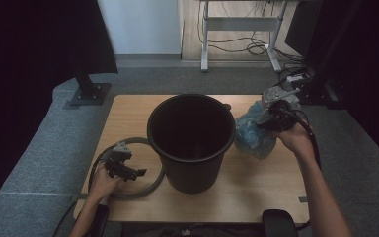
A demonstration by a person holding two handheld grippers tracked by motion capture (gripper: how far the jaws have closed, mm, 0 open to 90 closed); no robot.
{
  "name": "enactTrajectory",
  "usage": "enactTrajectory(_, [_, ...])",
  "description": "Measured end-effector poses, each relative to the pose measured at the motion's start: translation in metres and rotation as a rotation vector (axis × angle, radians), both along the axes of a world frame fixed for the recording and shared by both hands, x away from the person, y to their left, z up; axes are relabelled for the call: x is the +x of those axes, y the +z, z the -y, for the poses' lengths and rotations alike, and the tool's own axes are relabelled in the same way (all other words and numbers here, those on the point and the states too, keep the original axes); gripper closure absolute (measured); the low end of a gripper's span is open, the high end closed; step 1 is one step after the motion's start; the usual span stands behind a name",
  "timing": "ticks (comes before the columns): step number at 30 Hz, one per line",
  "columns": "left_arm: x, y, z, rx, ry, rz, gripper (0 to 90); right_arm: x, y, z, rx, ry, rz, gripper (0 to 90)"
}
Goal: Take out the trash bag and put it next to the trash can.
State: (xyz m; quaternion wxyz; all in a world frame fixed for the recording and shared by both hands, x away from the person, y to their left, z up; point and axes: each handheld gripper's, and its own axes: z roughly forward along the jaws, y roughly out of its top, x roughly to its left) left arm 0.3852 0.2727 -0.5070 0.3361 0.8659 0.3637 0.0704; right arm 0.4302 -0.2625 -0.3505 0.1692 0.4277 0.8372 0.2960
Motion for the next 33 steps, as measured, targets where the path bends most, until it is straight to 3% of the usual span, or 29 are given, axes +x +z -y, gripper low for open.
enactTrajectory(15, [-0.004,-0.012,-0.003,0.001,0.019,-0.003,0.0,0.039,-0.054,-0.018,0.024,-0.067,0.004,70.5])
enactTrajectory(23, [-0.004,-0.015,-0.004,-0.004,0.015,-0.010,0.0,0.058,-0.075,-0.031,0.048,-0.084,0.005,66.1])
enactTrajectory(24, [-0.005,-0.015,-0.003,-0.006,0.010,-0.011,0.0,0.061,-0.079,-0.032,0.059,-0.094,-0.006,56.6])
enactTrajectory(25, [-0.005,-0.015,-0.003,-0.006,0.010,-0.011,0.0,0.061,-0.079,-0.032,0.059,-0.094,-0.006,56.6])
enactTrajectory(26, [-0.005,-0.016,-0.003,-0.006,0.007,-0.012,0.0,0.062,-0.081,-0.032,0.065,-0.096,-0.013,49.7])
enactTrajectory(27, [-0.005,-0.016,-0.002,-0.005,0.004,-0.015,0.0,0.061,-0.083,-0.031,0.078,-0.099,-0.024,36.5])
enactTrajectory(30, [-0.005,-0.017,-0.002,-0.006,0.000,-0.019,0.0,0.057,-0.081,-0.029,0.072,-0.097,-0.028,30.9])
enactTrajectory(33, [-0.004,-0.017,-0.002,-0.012,-0.006,-0.023,0.0,0.041,-0.075,-0.024,0.062,-0.104,-0.014,23.3])
